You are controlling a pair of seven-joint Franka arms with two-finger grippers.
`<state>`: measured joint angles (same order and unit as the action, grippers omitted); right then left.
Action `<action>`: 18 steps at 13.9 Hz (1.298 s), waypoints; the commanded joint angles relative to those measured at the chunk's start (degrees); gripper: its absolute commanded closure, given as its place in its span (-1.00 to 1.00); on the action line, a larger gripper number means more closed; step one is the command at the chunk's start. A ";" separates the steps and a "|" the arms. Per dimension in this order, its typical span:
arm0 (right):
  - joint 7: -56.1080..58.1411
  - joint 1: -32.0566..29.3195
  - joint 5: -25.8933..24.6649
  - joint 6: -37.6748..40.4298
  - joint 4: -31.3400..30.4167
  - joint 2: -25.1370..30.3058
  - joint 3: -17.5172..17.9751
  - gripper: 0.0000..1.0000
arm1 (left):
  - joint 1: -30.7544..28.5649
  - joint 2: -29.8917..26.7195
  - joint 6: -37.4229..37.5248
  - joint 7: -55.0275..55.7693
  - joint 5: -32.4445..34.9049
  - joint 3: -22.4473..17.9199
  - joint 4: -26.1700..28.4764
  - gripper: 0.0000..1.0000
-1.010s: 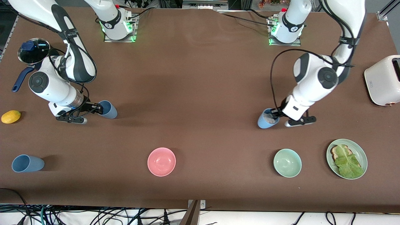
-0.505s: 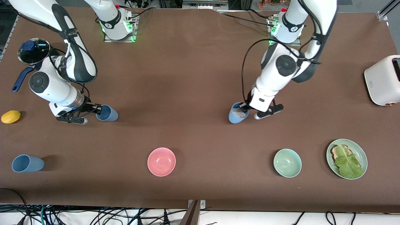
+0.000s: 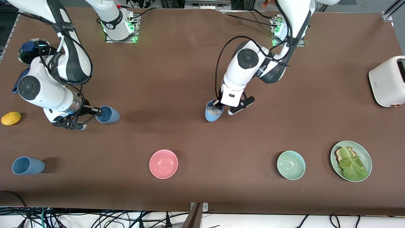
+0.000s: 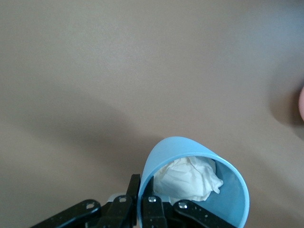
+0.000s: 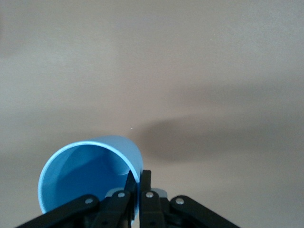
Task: Stack blue cups with both arms
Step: 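Carry the tissue cup to the middle while the right gripper grasps the cup, then set down the tissue cup, open the left gripper while the right gripper carries the cup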
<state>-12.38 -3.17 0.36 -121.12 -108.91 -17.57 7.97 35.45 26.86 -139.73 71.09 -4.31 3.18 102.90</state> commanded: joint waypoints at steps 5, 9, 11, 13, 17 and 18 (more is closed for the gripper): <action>-12.21 7.28 0.51 9.31 8.35 -0.10 0.11 1.00 | 4.27 5.83 0.95 11.52 5.27 -0.90 -4.82 1.00; -19.34 11.95 0.60 11.60 11.43 -0.19 0.11 1.00 | 5.50 7.41 0.95 15.74 8.08 -0.99 -5.43 1.00; -21.62 13.62 0.69 12.56 12.66 -0.19 0.11 1.00 | 5.50 8.03 0.87 15.83 8.18 -0.99 -5.52 1.00; -24.70 15.29 0.69 13.88 14.25 -0.36 0.11 1.00 | 5.50 8.21 0.87 15.74 8.53 -0.99 -5.52 1.00; -28.05 17.14 0.69 13.80 14.52 -0.36 0.11 1.00 | 5.50 8.21 0.87 15.74 10.19 -0.99 -5.52 0.35; -28.40 17.32 0.69 13.89 14.52 -0.36 0.11 1.00 | 5.50 8.21 0.87 15.74 10.20 -0.99 -5.52 0.05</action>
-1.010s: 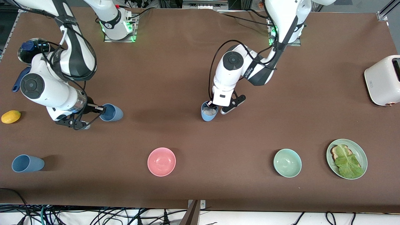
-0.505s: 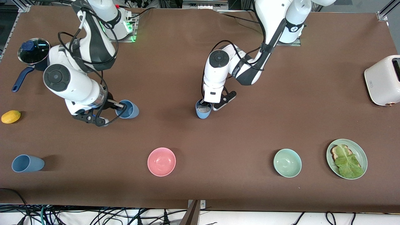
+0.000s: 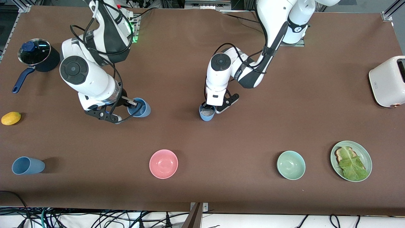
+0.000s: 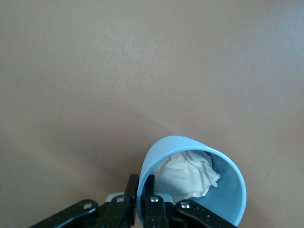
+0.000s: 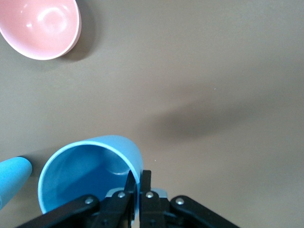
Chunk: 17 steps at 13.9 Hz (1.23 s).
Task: Stack blue cups with both arms
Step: 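Set down the tissue cup, open the left gripper while the right gripper carries the cup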
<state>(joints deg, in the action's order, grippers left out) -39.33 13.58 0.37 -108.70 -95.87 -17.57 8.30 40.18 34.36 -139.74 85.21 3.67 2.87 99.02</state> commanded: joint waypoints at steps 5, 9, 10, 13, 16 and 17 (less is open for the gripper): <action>-2.24 1.09 2.00 1.56 2.53 -0.36 -0.22 1.00 | 0.78 0.26 0.87 1.62 2.31 -0.67 -1.72 -0.32; -4.34 2.41 2.18 2.53 3.93 -0.45 -0.22 1.00 | 0.69 -1.75 1.04 1.01 2.48 -0.76 -1.72 -0.40; -4.87 2.94 2.17 2.44 3.94 -0.45 -0.22 1.00 | 0.60 -2.37 1.31 0.92 2.49 -0.85 -1.72 -0.44; -7.50 4.52 2.09 2.44 4.72 -0.62 -0.22 1.00 | 0.51 -5.70 4.37 -0.04 2.40 -1.20 -1.72 -0.53; -11.37 7.33 1.91 2.01 5.78 -1.50 -0.30 1.00 | -0.10 -10.53 12.27 -5.74 1.70 -1.20 -1.64 -0.57; -12.51 8.38 1.74 2.00 6.74 -2.37 -0.30 1.00 | -0.54 -12.37 14.90 -7.68 1.61 -1.20 -1.64 -0.62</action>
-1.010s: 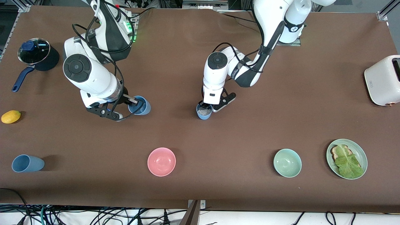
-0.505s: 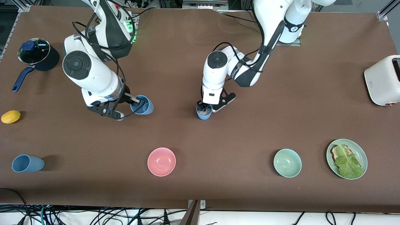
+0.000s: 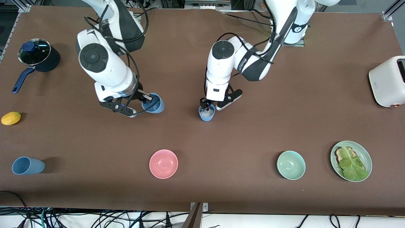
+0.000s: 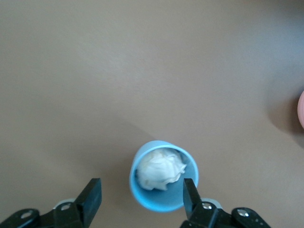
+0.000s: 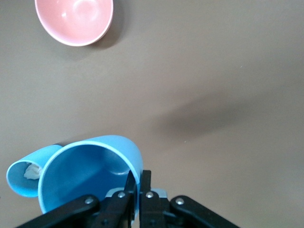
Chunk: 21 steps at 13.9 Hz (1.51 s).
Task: Stack blue cups with both arms
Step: 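Set down the tissue cup, open the left gripper while the right gripper carries the cup, then move the blue cup over the tissue cup while the left gripper returns to rest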
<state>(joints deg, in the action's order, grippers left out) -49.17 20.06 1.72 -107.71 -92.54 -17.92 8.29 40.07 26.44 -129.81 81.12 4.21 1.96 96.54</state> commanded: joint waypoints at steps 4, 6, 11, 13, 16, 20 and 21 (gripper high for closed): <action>-7.16 4.99 0.04 1.10 8.16 -5.28 -0.38 1.00 | -7.36 -12.80 16.50 -19.73 0.02 -0.64 0.76 -0.76; -9.01 6.48 0.04 0.92 9.48 -6.25 -0.38 1.00 | -10.70 -15.53 20.45 -27.64 -0.96 -0.90 -0.46 -0.83; -13.83 11.13 -1.10 0.57 15.10 -10.81 -0.47 1.00 | -19.92 -15.89 34.61 -50.41 -3.31 -4.51 -10.83 -0.97; -17.35 13.60 -3.46 0.57 17.82 -13.27 -0.47 1.00 | -24.67 -15.90 37.17 -57.44 -4.47 -4.34 -12.59 -0.98; -21.04 16.59 -5.49 -1.00 19.15 -15.30 -0.55 1.00 | -29.42 -17.82 37.79 -66.95 -4.47 -4.42 -12.86 -0.99; -23.60 19.05 -6.73 -1.71 19.15 -17.14 -0.64 1.00 | -33.56 -19.67 38.32 -74.78 -3.68 -4.60 -13.04 -1.00; -24.39 19.40 -6.82 -2.85 19.15 -17.58 -0.64 1.00 | -34.00 -19.67 38.32 -76.19 -3.68 -4.68 -13.04 -1.00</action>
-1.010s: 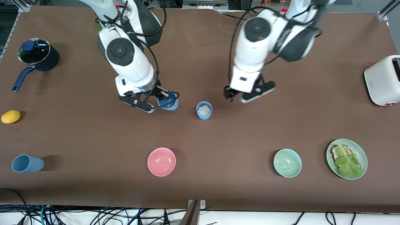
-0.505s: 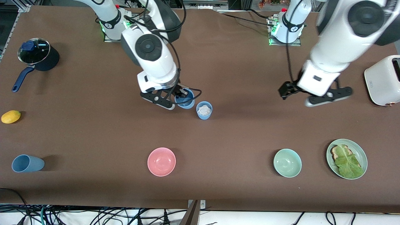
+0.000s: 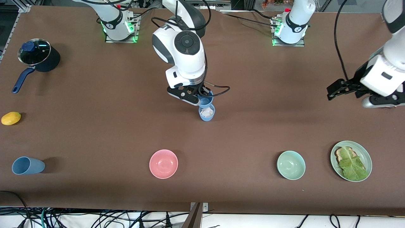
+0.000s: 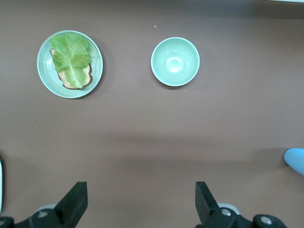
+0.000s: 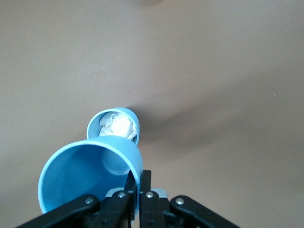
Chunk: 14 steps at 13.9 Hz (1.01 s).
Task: Stack blue cups with both arms
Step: 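Move the blue cup over the tissue cup while the left gripper returns to rest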
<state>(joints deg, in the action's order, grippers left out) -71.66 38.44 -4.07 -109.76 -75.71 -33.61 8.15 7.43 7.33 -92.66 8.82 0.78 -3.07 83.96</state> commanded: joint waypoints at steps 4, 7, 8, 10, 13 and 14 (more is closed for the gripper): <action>-2.16 1.38 -1.47 -1.42 2.32 -2.77 -0.50 1.00 | -2.68 -0.57 1.08 -9.77 -0.43 -0.96 -1.69 -1.00; -1.99 1.29 -2.53 -1.42 2.32 -3.48 -0.50 1.00 | -2.95 -1.62 1.17 -9.96 -0.43 -1.58 -2.93 -1.00; -1.90 1.29 -2.53 -1.51 2.32 -3.57 -0.50 1.00 | -2.95 -1.62 1.25 -9.96 -0.43 -2.02 -2.84 -1.00; -1.81 1.20 -2.53 -1.51 2.23 -3.65 -0.50 1.00 | -2.95 -1.62 1.25 -9.87 -0.43 -2.90 -2.84 -1.00; -1.64 1.20 -2.53 -1.51 2.32 -4.09 -0.50 1.00 | -2.86 -1.44 1.17 -9.87 -0.52 -2.90 -2.93 -1.00; -1.64 1.20 -2.53 -1.51 2.23 -4.27 -0.50 1.00 | -2.86 -1.36 1.17 -9.87 -0.52 -2.90 -2.93 -1.00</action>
<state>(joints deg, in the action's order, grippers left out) -72.65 39.14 -5.49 -111.72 -75.62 -36.42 7.90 4.65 5.91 -92.25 0.43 0.78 -5.88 81.61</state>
